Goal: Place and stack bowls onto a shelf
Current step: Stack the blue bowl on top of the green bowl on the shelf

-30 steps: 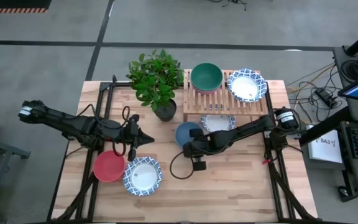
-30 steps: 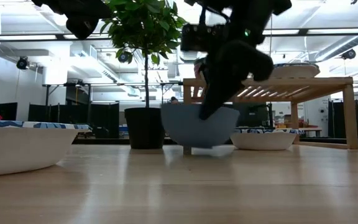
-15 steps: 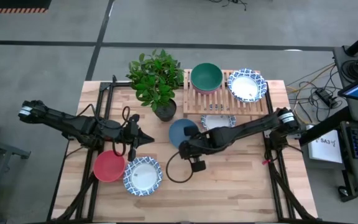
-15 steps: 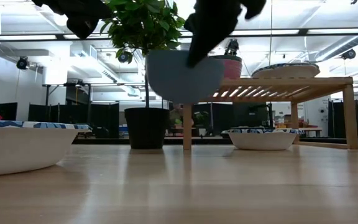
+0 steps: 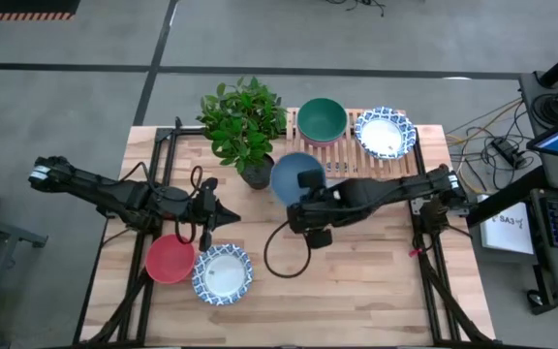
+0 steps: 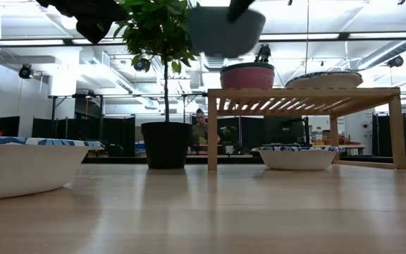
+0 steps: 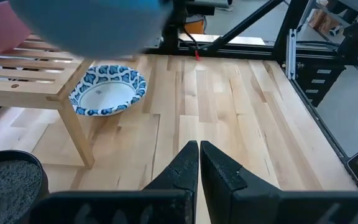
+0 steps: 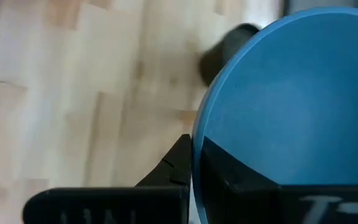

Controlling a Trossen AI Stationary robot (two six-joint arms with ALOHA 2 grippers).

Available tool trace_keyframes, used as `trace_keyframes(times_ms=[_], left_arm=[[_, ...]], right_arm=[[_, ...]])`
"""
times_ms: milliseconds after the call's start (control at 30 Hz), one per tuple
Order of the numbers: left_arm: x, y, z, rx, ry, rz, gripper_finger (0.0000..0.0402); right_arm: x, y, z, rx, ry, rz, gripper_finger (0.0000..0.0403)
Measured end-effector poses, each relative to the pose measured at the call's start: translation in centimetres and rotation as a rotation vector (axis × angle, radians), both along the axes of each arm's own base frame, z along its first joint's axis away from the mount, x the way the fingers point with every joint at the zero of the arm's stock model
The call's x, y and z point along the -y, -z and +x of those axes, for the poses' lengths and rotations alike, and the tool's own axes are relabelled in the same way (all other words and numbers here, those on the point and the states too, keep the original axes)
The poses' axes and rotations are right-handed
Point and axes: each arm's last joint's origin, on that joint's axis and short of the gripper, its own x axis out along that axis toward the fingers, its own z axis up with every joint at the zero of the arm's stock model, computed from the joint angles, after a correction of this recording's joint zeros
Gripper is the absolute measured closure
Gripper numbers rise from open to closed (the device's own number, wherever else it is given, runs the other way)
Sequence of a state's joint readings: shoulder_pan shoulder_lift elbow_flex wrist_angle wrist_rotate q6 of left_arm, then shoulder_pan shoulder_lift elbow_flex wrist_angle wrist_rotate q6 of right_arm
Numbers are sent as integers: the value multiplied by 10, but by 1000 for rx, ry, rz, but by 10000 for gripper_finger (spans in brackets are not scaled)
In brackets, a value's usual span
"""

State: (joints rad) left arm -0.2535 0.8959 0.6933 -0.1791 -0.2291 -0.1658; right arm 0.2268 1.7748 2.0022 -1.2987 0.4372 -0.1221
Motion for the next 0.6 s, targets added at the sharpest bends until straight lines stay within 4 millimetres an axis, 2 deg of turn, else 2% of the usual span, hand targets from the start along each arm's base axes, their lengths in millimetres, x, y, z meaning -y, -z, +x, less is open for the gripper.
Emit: trace_keyframes(times_ms=[133,267,600], left_arm=[[0,0,0,0,0,0,402],[0,0,0,0,0,0,402],[0,0,0,0,0,0,402]], right_arm=[[9,-24,-8,20,22,-58,394],[26,-41,-15,22,65,-84,394],[84,-58,-26,-43,152,-125,394]])
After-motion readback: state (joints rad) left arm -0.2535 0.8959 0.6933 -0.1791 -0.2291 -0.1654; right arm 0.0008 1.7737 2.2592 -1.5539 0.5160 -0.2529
